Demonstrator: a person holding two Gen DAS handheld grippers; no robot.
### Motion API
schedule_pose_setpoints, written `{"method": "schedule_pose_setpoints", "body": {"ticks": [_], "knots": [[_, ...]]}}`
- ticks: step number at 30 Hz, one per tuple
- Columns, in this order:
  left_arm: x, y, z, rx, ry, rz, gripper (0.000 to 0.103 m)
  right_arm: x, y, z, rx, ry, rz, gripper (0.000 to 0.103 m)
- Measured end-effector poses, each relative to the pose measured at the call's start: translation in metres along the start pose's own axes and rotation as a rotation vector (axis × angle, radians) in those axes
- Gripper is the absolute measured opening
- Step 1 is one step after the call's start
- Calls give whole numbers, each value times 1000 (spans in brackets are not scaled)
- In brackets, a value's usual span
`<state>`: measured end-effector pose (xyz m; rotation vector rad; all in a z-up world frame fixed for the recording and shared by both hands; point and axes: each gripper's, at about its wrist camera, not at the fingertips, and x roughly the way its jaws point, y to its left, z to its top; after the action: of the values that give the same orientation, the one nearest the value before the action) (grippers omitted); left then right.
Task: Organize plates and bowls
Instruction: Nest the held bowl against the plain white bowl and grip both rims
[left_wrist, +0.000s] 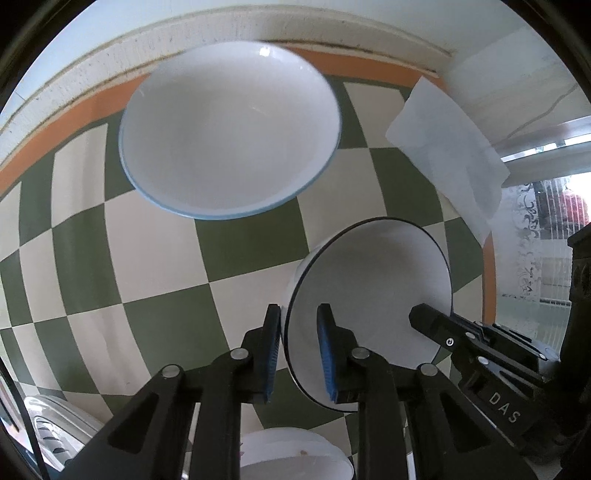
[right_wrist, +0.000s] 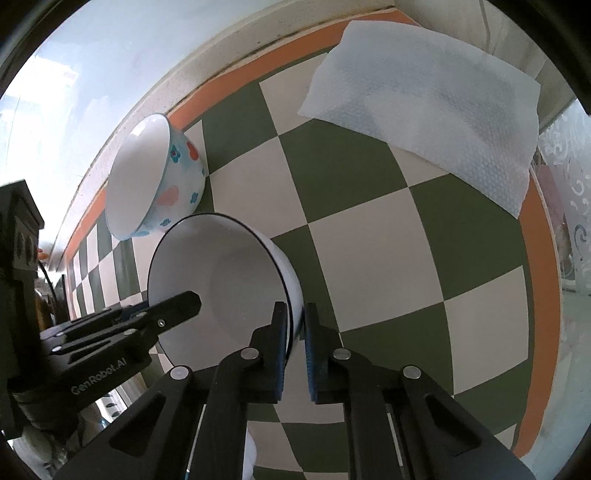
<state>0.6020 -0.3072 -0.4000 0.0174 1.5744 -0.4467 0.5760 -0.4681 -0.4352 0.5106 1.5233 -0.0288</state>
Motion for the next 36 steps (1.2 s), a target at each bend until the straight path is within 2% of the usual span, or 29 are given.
{"method": "schedule_pose_setpoints", "body": {"ticks": [11, 18, 22, 28, 36], "knots": [[-42, -1, -22, 21, -56, -17, 17, -35, 14, -23, -6, -28, 36, 10], [-71, 7, -50, 25, -69, -46, 18, -71, 34, -55, -41, -55, 55, 11], [-82, 14, -74, 32, -74, -33, 18, -83, 45, -81, -63, -52, 53, 11], [-87, 26, -101, 34, -61, -26, 18, -83, 55, -114, -61, -29, 65, 11], [-64, 39, -125, 25, 3, -22, 18, -58, 57, -141, -54, 32, 56, 11]]}}
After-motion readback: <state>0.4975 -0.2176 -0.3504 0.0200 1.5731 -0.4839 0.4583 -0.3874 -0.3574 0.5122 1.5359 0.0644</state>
